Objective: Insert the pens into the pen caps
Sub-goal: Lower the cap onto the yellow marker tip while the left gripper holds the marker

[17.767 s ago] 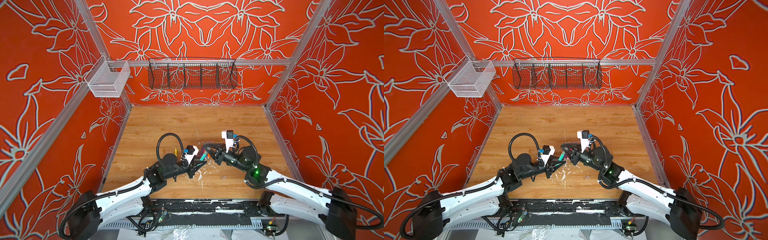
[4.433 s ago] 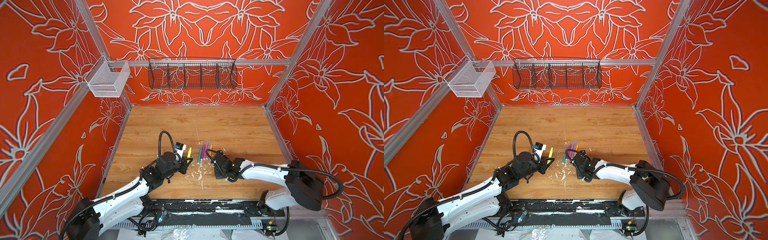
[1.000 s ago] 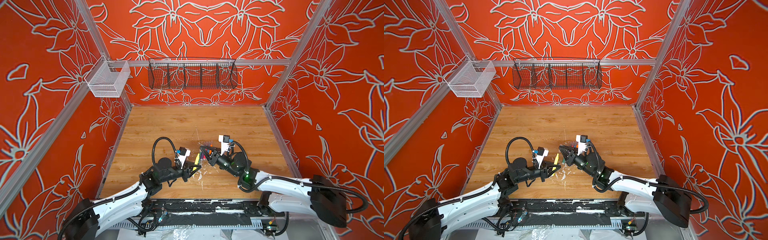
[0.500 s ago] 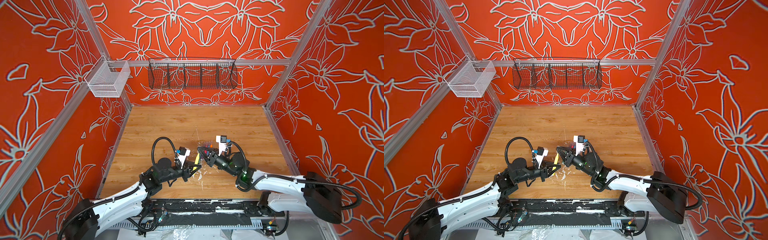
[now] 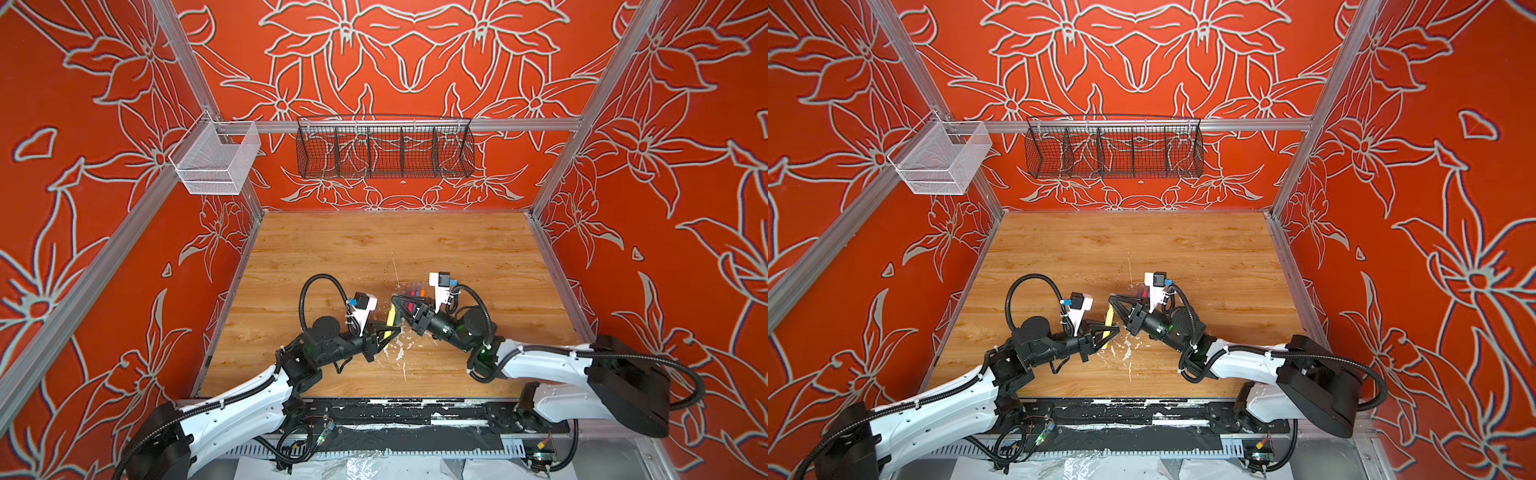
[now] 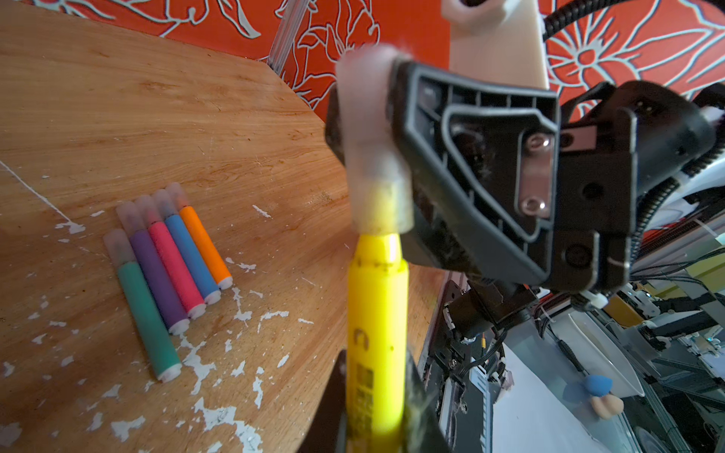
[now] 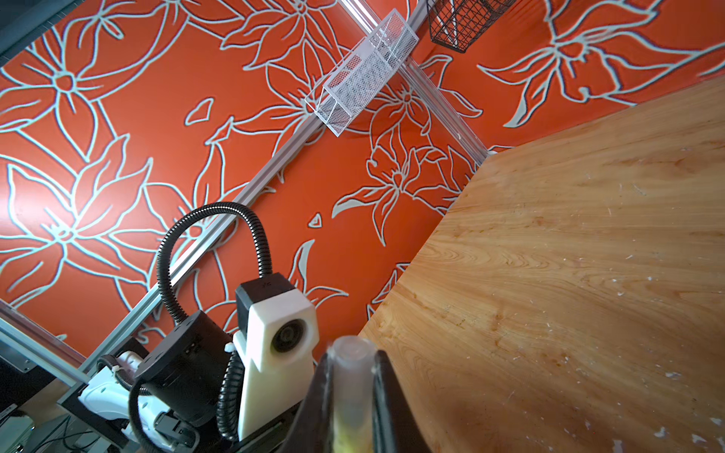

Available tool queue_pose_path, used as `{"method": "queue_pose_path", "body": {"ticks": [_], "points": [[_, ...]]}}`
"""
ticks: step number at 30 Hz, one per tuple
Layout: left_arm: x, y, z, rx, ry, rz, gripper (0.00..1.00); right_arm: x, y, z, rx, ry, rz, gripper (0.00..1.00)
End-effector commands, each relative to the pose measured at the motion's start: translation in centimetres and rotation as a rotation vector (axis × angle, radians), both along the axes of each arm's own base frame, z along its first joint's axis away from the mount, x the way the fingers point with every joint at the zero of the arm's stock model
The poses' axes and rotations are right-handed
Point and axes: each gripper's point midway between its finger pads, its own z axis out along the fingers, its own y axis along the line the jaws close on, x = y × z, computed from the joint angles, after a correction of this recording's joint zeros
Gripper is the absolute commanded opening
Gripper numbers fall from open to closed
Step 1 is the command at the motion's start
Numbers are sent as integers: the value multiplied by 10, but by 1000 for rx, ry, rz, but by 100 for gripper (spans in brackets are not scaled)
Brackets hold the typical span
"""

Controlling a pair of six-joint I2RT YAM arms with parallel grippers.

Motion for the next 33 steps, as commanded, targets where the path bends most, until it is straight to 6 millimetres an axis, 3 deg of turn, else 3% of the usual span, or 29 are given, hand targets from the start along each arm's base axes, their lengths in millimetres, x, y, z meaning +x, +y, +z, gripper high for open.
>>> {"method": "queue_pose_path", "body": {"ticks": [1, 14, 19, 24, 29, 33], "points": [[-4, -9, 57, -132, -113, -67, 0, -16, 10, -6, 12, 15, 101, 0], [-10, 6, 94, -237, -174, -95, 0, -21, 9, -21, -31, 20, 120, 0], [-11, 8, 97, -238, -187, -90, 0, -19, 6, -29, -75, 11, 94, 1], [-8, 11, 93, -208, -196, -63, 0, -21, 0, -27, -100, -10, 79, 21], [-4, 16, 80, -138, -217, -22, 0, -24, -16, -5, -126, -74, 31, 48], [-5, 16, 71, -85, -243, -30, 0, -28, -31, 15, -150, -118, -5, 59]]}}
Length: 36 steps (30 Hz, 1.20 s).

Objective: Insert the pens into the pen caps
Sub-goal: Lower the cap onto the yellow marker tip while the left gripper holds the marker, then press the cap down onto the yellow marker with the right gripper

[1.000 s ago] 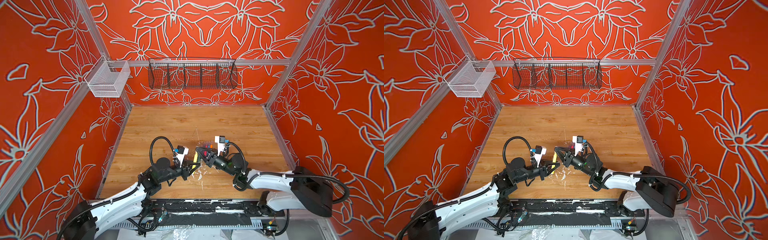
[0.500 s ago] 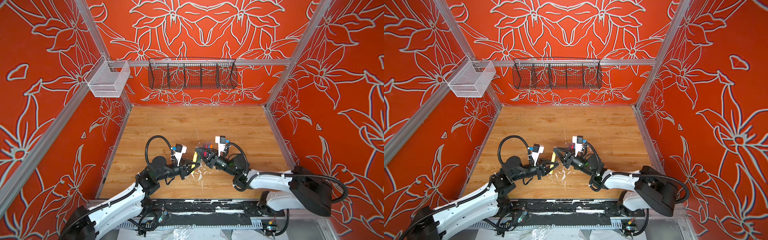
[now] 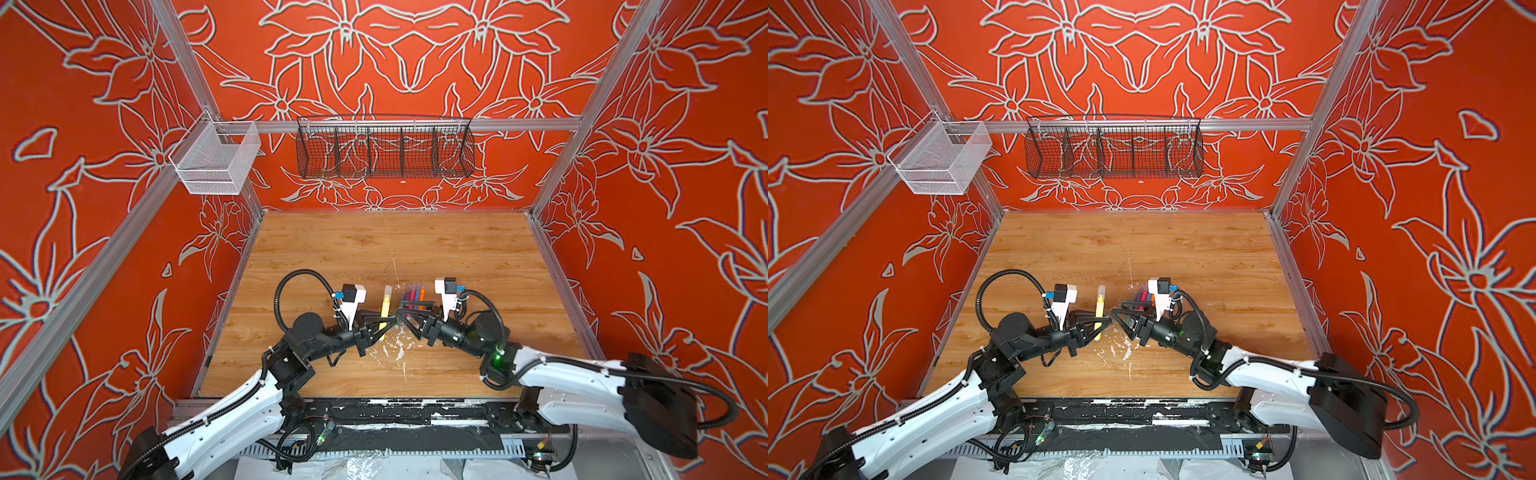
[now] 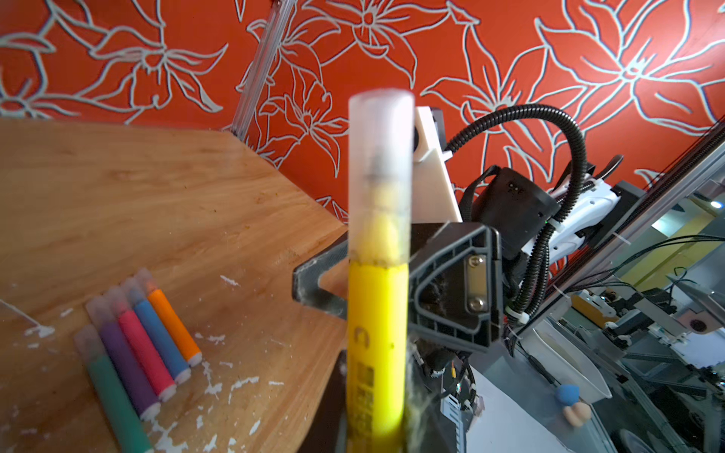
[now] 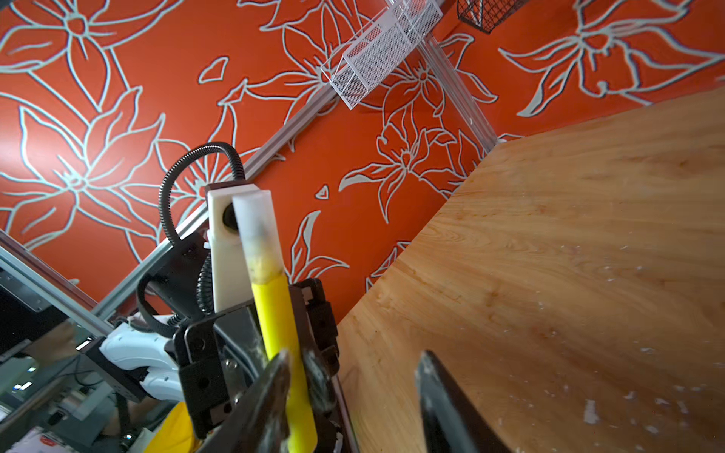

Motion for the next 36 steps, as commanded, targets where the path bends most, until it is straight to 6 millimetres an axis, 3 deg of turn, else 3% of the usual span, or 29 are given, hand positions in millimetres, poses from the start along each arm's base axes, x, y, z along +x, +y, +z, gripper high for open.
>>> {"method": "queue_pose_path", "body": {"ticks": [1, 10, 23, 36], "points": [[-1, 0, 3, 43, -78, -1, 0, -3, -11, 11, -58, -47, -36, 60], [-15, -10, -19, 126, -139, -115, 0, -15, -25, 53, -33, -147, -34, 60], [-24, -19, -29, 163, -154, -166, 0, -9, -1, 61, -33, -148, 13, 51], [-21, -19, -32, 177, -150, -143, 0, -11, 15, 64, -23, -142, 63, 42]]}}
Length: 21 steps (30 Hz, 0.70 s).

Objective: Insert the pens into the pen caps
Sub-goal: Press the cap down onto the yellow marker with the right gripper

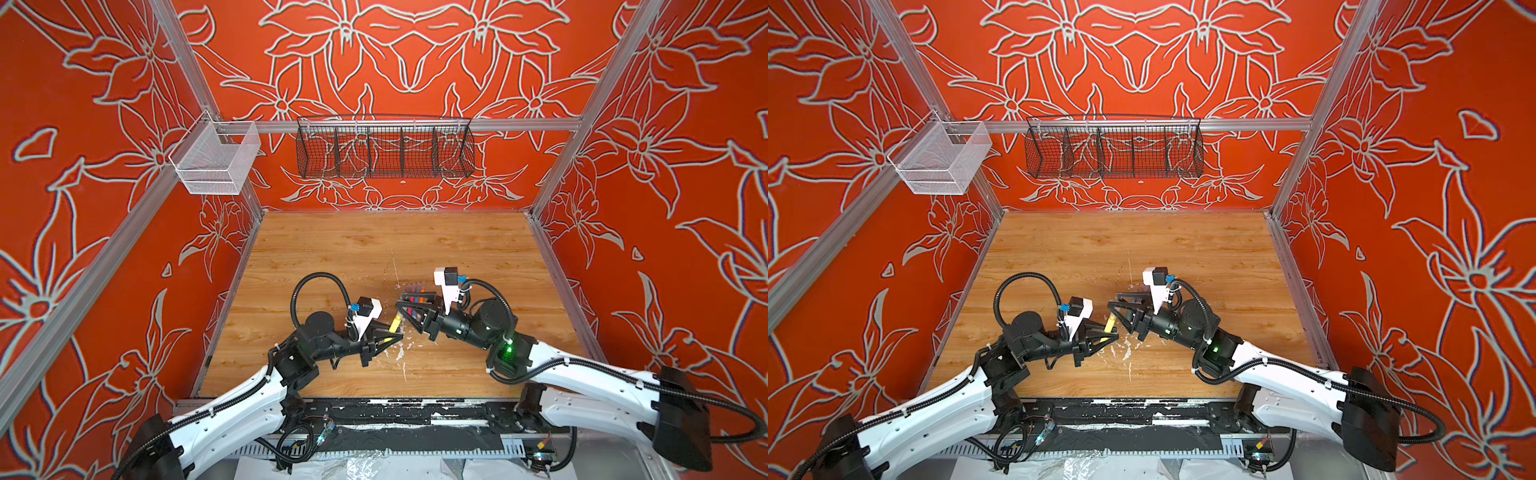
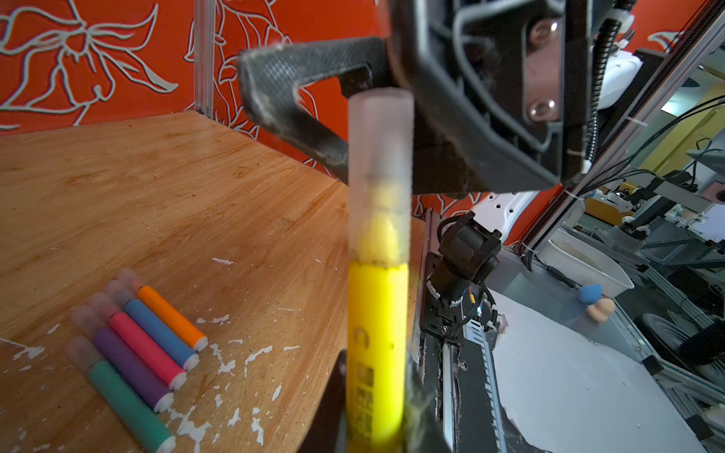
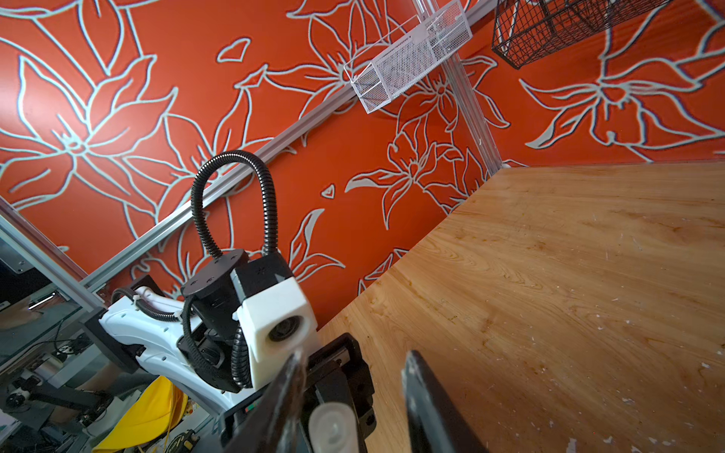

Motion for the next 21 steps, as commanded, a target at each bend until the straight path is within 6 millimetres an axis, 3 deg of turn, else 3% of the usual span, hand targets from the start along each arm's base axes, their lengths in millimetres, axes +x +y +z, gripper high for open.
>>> {"method": "queue_pose_path", "body": {"ticks": [1, 6, 12, 14, 21], "points": [[-1, 0, 2, 1, -24, -1, 0, -6, 4, 26, 60, -39, 32, 41], [2, 0, 0, 5, -15, 14, 0, -5, 9, 21, 56, -25, 41, 31], [13, 3, 3, 7, -29, 78, 0, -5, 11, 15, 46, -15, 46, 6], [18, 4, 9, 4, -50, 100, 0, -5, 12, 9, 35, -7, 46, 0], [33, 7, 57, -70, -156, 178, 0, -8, 14, -18, 16, 36, 72, 0]]}}
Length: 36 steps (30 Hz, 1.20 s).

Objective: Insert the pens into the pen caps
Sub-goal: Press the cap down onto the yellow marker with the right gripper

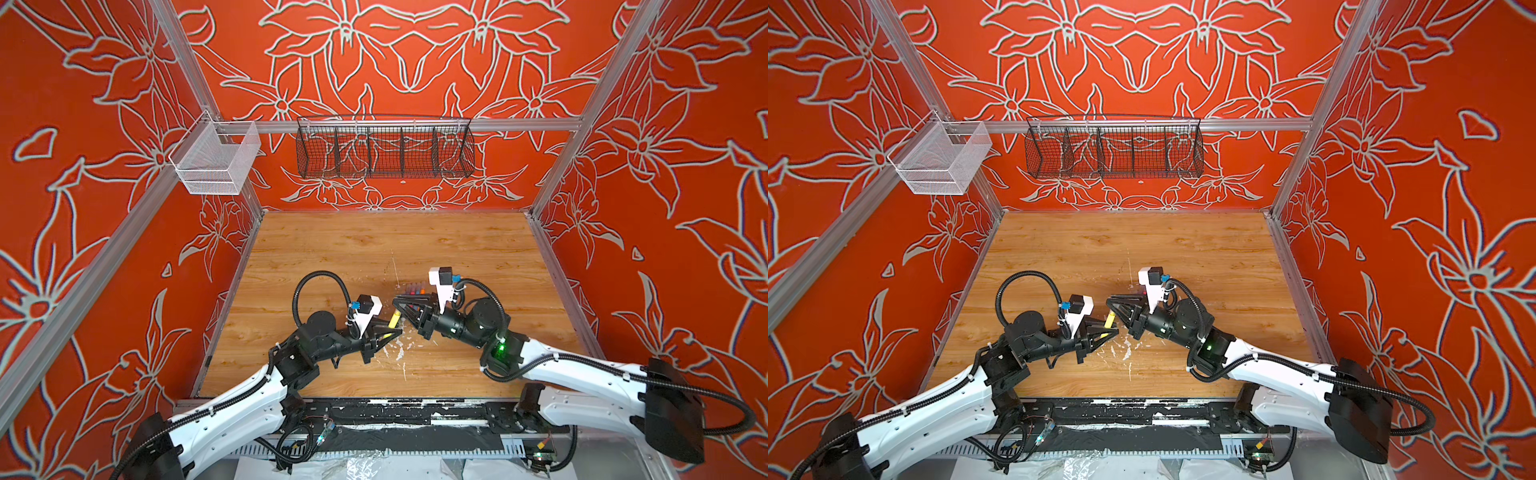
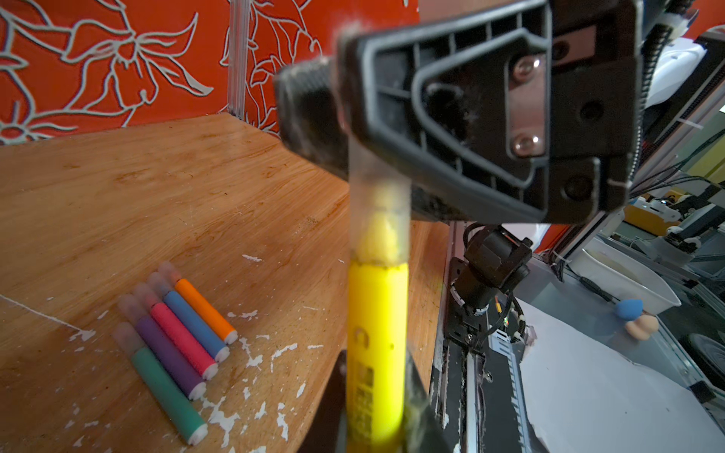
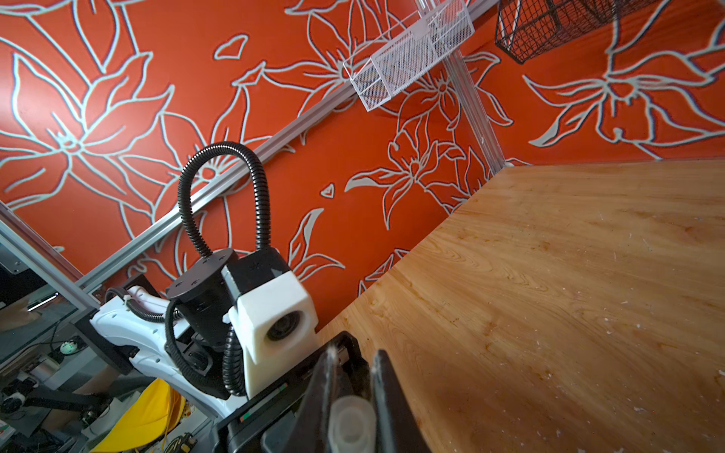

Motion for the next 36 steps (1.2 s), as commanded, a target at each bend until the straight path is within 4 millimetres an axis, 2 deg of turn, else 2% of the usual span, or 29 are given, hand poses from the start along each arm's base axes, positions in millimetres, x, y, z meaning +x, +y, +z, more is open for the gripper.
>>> {"method": "queue_pose_path", "body": {"ticks": [1, 12, 19, 24, 30, 36], "points": [[16, 3, 62, -106, -162, 81, 0, -15, 8, -20, -16, 43, 84, 0], [31, 6, 117, -147, -293, 153, 0, -32, 25, -61, -129, 44, 156, 0], [31, 25, 150, -146, -390, 238, 0, -42, 28, -94, -213, 60, 175, 0], [27, 34, 163, -165, -414, 242, 0, -57, 37, -104, -233, 56, 239, 0], [38, 45, 172, -180, -410, 292, 0, -76, 49, -111, -243, 29, 318, 0], [47, 58, 185, -258, -361, 268, 0, -87, 58, -111, -235, 5, 376, 0]]}}
